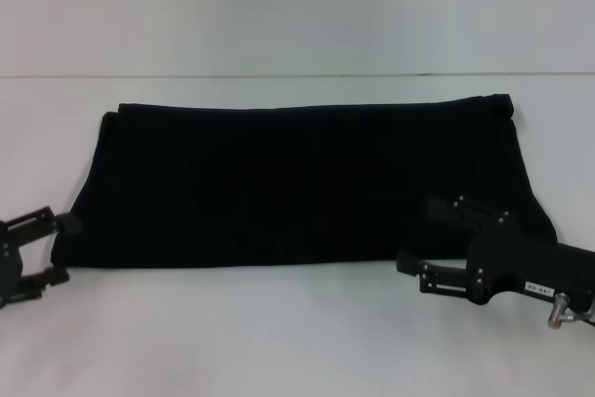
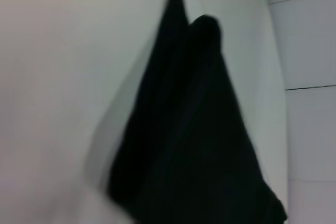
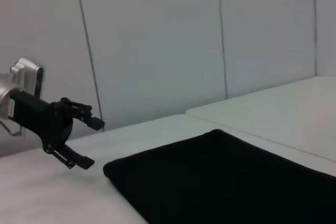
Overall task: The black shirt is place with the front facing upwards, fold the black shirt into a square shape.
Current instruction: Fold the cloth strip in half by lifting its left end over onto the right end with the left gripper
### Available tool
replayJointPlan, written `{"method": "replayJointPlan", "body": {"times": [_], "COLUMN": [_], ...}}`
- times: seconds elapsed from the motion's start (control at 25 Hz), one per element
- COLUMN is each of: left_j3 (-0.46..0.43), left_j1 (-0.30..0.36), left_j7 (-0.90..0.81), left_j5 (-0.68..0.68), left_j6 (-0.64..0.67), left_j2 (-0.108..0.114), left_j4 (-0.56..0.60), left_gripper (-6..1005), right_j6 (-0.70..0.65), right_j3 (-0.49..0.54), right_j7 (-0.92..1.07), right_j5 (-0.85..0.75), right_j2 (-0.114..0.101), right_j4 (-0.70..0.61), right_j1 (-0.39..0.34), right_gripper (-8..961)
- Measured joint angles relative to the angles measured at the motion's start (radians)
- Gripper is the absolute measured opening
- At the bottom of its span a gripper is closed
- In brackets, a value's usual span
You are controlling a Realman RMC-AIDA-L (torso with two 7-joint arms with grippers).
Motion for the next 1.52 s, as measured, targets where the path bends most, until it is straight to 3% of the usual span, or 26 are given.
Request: {"method": "replayJointPlan", "body": {"times": [0.32,1.04,1.52], "left_j3": [-0.001,0.011,0.019], "left_j1": [-0.022,-0.056,-0.062], "left_j7": [-0.035,-0.068,-0.076], "left_j5": [0.055,0.056,0.077], "left_j6": [-0.074,-0.190,-0.165], "left_j2": [0.000,0.008,0.023], "left_j4": [-0.021,-0.082,-0.082], "left_gripper": [907,906,907], "right_j6": [0.024,0.040,0.038], "right_j3": [-0.081,-0.086,-0.079], "right_j7": [-0.041,-0.037,-0.032], "right_j5": [0.000,0.005,0.005], "right_j2": [0.003,0.005,0.006], "right_j4": [0.003,0.015,0.016], "right_j1": [0.005,0.009,0.006], "right_gripper": [945,944,944]}}
